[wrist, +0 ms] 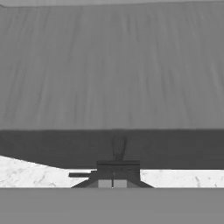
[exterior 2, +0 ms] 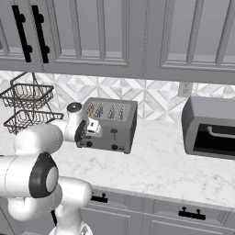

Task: Start the toaster. Once the lever pops up, take the bread to the plate on the dining counter.

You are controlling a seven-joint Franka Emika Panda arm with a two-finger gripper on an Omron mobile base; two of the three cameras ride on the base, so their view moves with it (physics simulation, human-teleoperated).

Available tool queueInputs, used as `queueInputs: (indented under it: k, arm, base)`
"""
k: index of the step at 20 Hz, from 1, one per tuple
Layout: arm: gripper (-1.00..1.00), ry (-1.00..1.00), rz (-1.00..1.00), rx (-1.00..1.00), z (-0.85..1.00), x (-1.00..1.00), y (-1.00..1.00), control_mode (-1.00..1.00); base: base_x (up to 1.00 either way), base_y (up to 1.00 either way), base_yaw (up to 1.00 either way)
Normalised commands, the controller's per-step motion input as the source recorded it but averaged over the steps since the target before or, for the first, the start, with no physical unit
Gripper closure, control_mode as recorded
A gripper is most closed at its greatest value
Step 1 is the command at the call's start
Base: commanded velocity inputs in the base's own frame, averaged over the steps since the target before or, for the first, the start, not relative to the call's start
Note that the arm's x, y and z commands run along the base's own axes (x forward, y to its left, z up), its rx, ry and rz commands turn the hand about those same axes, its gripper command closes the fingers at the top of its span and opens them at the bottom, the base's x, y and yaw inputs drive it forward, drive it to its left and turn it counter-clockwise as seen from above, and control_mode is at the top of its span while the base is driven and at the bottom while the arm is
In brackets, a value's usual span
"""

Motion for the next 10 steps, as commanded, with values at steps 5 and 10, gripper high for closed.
queueInputs:
  k: [5, 10]
  arm:
    - [1.0, -0.2, 0.0, 0.0, 0.12, -0.65, 0.0, -1.0]
    - [1.0, -0.25, 0.0, 0.0, 0.72, -0.62, 0.0, -1.0]
  base:
    - [0.0, 0.0, 0.0]
    - [0.0, 0.0, 0.0]
